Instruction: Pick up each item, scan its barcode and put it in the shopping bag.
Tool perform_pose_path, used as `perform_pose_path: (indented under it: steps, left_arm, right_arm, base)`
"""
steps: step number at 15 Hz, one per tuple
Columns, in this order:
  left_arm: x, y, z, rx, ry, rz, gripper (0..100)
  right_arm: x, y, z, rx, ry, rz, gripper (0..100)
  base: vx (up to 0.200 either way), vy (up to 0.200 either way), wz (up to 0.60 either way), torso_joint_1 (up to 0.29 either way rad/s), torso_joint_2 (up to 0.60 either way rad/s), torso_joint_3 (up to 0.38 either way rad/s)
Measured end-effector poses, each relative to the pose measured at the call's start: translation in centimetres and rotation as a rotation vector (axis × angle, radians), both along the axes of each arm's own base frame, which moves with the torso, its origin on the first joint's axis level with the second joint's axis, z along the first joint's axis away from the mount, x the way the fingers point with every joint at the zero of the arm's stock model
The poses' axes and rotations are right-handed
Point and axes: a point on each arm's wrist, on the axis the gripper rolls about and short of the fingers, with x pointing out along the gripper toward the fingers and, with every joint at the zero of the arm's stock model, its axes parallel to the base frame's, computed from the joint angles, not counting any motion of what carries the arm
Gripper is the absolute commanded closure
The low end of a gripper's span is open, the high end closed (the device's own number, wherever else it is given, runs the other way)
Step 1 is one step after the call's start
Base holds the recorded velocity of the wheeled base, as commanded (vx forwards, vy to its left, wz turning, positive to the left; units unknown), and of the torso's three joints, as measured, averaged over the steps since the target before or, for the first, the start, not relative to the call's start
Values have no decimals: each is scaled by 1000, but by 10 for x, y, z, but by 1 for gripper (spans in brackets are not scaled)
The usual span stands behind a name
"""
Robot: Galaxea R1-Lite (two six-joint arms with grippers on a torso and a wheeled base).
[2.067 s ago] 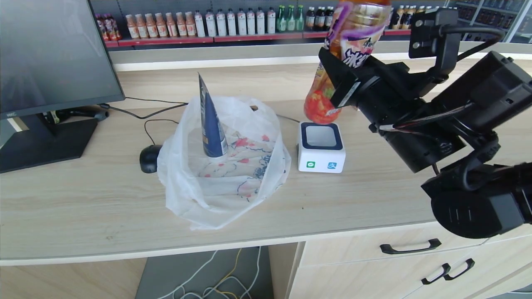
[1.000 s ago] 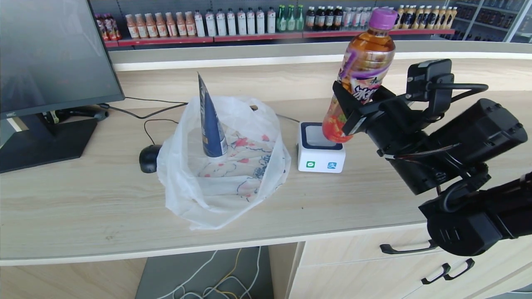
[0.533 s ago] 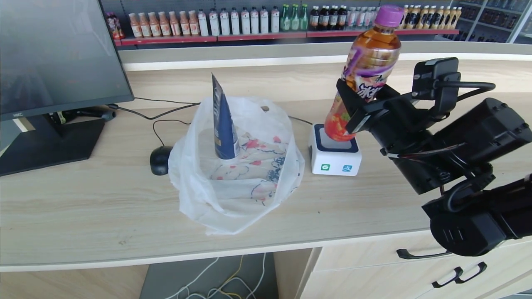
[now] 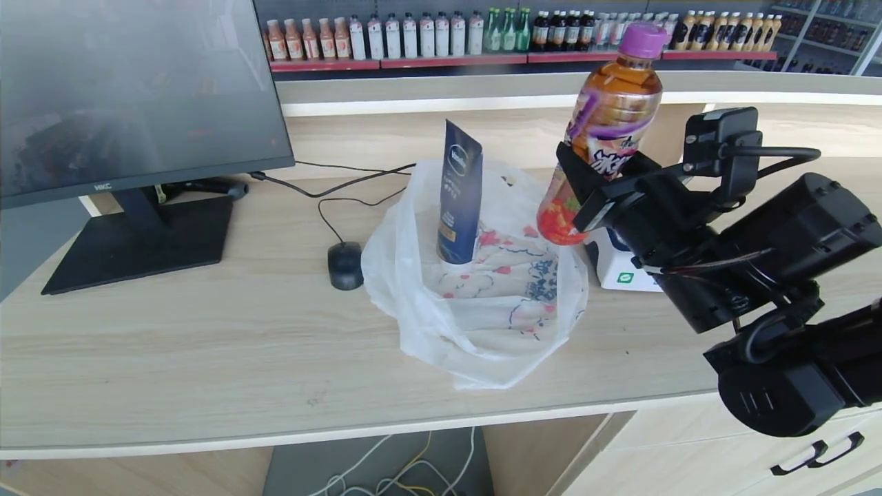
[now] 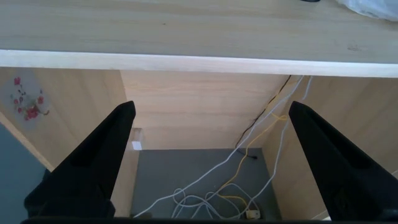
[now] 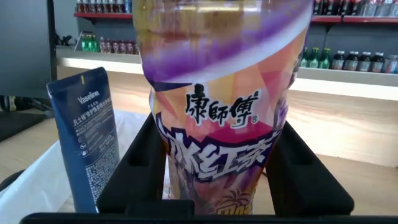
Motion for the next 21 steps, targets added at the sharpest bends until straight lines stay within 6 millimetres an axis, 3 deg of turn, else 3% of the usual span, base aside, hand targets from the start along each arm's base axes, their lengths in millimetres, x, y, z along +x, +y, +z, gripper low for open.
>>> perform_pose_path:
  steps: [11,21]
  left_arm:
    - [0,0,0,0,-1,1,0]
    - [0,0,0,0,-1,0,0]
  right_arm:
    - [-8,-5,-30,-48,114,7,100]
    - [6,-3,-54,-79,179,-11,100]
  base:
    - [0,0,0,0,0,0]
    - [0,0,0,0,0,0]
